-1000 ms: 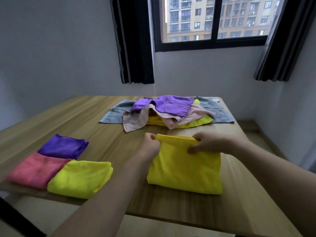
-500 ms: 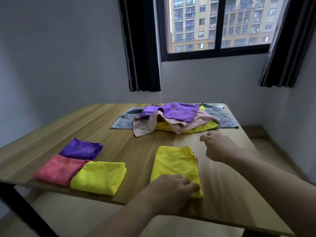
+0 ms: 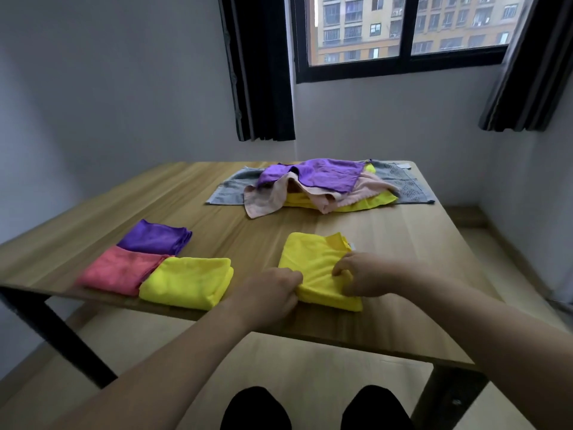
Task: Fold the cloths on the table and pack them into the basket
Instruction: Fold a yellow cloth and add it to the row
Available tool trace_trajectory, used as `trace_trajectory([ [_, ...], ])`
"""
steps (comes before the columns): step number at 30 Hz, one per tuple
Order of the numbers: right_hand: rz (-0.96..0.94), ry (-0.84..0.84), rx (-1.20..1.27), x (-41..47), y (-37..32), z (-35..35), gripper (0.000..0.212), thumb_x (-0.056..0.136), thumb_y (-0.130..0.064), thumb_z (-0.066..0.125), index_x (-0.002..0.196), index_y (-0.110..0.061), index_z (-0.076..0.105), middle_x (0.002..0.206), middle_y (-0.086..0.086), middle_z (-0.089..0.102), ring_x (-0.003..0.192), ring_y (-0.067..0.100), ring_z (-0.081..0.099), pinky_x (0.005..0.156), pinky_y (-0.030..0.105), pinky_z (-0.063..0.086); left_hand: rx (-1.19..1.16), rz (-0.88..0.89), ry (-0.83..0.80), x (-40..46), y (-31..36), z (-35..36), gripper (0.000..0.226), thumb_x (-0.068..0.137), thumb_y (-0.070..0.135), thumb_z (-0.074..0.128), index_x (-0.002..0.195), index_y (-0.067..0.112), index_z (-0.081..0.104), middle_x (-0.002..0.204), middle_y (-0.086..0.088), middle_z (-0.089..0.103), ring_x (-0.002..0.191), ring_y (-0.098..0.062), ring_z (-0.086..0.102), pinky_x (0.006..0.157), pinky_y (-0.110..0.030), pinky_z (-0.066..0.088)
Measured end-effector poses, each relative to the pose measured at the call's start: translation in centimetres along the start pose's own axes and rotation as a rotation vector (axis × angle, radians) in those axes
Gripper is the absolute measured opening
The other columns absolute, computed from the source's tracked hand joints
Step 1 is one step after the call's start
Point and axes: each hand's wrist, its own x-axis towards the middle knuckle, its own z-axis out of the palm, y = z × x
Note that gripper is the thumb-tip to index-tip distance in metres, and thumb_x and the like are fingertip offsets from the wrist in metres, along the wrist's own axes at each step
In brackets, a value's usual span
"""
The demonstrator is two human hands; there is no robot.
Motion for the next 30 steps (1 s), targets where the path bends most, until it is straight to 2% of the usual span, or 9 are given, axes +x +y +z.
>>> trace_trajectory([
  [4, 0.063, -0.454, 0.675, -1.0, -0.7, -2.1, 0.094, 0.067, -0.049, 0.079, 0.145, -0.019, 0.037, 0.151, -0.007, 0.032, 0.142, 0.014, 0.025, 0.119, 0.032, 0.016, -0.047, -0.106, -0.015, 0.0, -0.4, -0.9, 0.010, 0.094, 0.022, 0.041, 0.087, 0.016, 0.037, 0.085, -0.013, 0.055, 0.080, -0.033, 0.054, 0.062, -0.036, 0.035],
  [6, 0.026, -0.499, 0.619, -1.3, -1.1, -2.3, 0.103, 0.056, -0.055, 0.084, 0.143, -0.021, 0.039, 0.151, -0.007, 0.034, 0.142, 0.014, 0.027, 0.119, 0.034, 0.018, -0.126, -0.176, -0.034, -0.2, -0.7, -1.2, 0.011, 0.095, 0.021, 0.040, 0.088, 0.014, 0.038, 0.081, -0.009, 0.049, 0.078, -0.031, 0.052, 0.062, -0.036, 0.034],
  [9, 0.091, -0.386, 0.223, -0.7, -2.3, -1.8, 0.105, 0.062, -0.059, 0.078, 0.148, -0.030, 0.026, 0.153, -0.003, 0.026, 0.140, 0.021, 0.029, 0.114, 0.038, 0.028, -0.278, -0.308, -0.071, -0.1, -1.4, -1.7, 0.017, 0.096, 0.024, 0.037, 0.098, 0.010, 0.048, 0.088, -0.008, 0.054, 0.085, -0.027, 0.052, 0.070, -0.038, 0.040],
  [11, 0.038, -0.245, 0.065, 0.1, -2.6, -1.5, 0.085, 0.071, -0.055, 0.074, 0.142, -0.029, 0.037, 0.142, 0.001, 0.041, 0.125, 0.022, 0.044, 0.101, 0.034, 0.040, -0.334, -0.333, -0.125, -0.2, -1.7, -2.1, 0.023, 0.097, 0.029, 0.039, 0.102, 0.010, 0.053, 0.093, -0.007, 0.056, 0.092, -0.026, 0.053, 0.074, -0.037, 0.041],
  [14, -0.016, -0.063, 0.196, 0.7, -2.0, -1.9, 0.039, 0.084, -0.039, 0.067, 0.116, -0.017, 0.061, 0.105, 0.001, 0.057, 0.095, 0.020, 0.053, 0.076, 0.031, 0.042, -0.385, -0.308, -0.210, -0.4, -2.2, -2.5, 0.031, 0.089, 0.047, 0.057, 0.102, 0.018, 0.057, 0.100, -0.002, 0.056, 0.089, -0.016, 0.052, 0.068, -0.030, 0.040],
  [16, -0.014, -0.031, 0.355, 1.1, -1.4, -2.2, 0.028, 0.087, -0.037, 0.065, 0.103, -0.014, 0.066, 0.101, 0.006, 0.062, 0.098, 0.025, 0.058, 0.082, 0.036, 0.046, -0.513, -0.324, -0.187, -0.2, -2.5, -2.6, 0.031, 0.085, 0.040, 0.066, 0.100, 0.014, 0.058, 0.094, 0.002, 0.054, 0.081, -0.012, 0.049, 0.065, -0.027, 0.039],
  [22, 0.056, 0.055, 0.481, 3.2, -1.0, -2.2, 0.031, 0.088, -0.043, 0.062, 0.102, -0.015, 0.062, 0.095, 0.006, 0.060, 0.085, 0.023, 0.056, 0.072, 0.034, 0.046, -0.641, -0.504, 0.122, 2.0, -2.8, -1.6, 0.021, 0.087, 0.035, 0.059, 0.087, 0.014, 0.055, 0.074, 0.006, 0.050, 0.072, -0.015, 0.049, 0.058, -0.029, 0.035],
  [26, 0.139, 0.113, 0.612, 4.7, -0.8, -1.9, 0.042, 0.089, -0.045, 0.061, 0.114, -0.011, 0.059, 0.109, 0.013, 0.062, 0.093, 0.030, 0.065, 0.075, 0.038, 0.056, -0.559, -0.536, 0.115, 3.1, -2.8, -1.2, 0.033, 0.083, 0.040, 0.061, 0.108, 0.018, 0.057, 0.084, 0.005, 0.057, 0.079, -0.015, 0.055, 0.060, -0.030, 0.041],
  [30, 0.191, 0.214, 0.725, 6.1, -0.6, -1.2, 0.046, 0.088, -0.046, 0.061, 0.117, -0.011, 0.059, 0.107, 0.012, 0.061, 0.089, 0.031, 0.065, 0.060, 0.034, 0.057, -0.505, -0.634, 0.188, 4.3, -3.4, -0.2, 0.039, 0.096, 0.035, 0.050, 0.129, 0.015, 0.051, 0.119, -0.006, 0.060, 0.108, -0.025, 0.056, 0.085, -0.033, 0.044],
])
